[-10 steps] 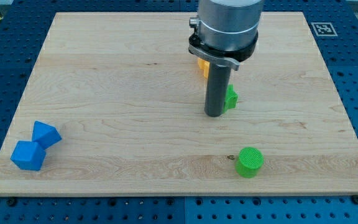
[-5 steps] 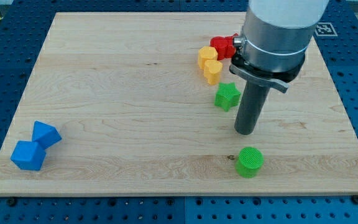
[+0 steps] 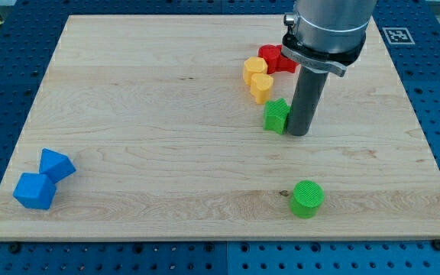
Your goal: Push the green star below the yellow heart
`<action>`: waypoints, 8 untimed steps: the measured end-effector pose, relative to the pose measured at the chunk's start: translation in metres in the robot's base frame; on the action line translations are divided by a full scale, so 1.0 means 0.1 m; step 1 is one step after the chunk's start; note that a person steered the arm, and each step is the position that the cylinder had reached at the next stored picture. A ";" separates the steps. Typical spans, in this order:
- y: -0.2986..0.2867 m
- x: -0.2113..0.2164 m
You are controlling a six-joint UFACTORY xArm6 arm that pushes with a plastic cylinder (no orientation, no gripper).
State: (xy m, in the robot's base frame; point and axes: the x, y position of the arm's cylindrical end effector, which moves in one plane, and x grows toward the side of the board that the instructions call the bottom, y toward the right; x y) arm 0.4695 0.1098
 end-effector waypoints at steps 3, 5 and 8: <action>-0.15 0.23; -0.15 -0.05; -0.10 0.25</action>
